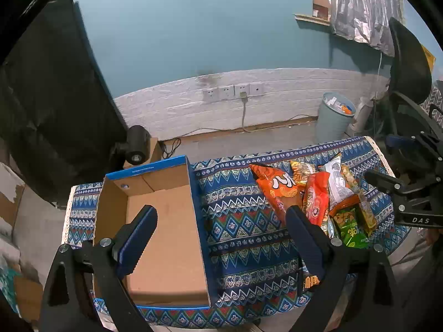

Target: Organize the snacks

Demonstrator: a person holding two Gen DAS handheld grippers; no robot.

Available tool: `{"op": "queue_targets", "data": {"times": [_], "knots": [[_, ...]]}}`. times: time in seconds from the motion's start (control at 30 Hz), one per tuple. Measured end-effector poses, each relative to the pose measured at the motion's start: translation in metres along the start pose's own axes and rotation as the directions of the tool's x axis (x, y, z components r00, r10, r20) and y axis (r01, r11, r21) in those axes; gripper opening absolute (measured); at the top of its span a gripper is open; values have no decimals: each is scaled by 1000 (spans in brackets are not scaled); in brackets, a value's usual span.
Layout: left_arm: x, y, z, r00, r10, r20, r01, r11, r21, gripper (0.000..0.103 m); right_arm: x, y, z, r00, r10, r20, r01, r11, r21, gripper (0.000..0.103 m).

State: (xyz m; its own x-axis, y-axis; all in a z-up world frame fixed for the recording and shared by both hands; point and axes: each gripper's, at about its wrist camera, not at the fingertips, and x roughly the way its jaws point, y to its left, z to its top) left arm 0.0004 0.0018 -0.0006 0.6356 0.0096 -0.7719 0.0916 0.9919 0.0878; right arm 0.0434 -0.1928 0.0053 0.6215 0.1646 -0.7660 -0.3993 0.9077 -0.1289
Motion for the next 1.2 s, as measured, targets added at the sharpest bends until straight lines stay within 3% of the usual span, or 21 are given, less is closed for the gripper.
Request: {"op": "queue_targets", "data": {"times": [1.2], "knots": [[2,0,-2,1000,-14,-16,14,1000,-8,95,2,0,-1,1000,7,-23,-7,1000,-3,84]]}}
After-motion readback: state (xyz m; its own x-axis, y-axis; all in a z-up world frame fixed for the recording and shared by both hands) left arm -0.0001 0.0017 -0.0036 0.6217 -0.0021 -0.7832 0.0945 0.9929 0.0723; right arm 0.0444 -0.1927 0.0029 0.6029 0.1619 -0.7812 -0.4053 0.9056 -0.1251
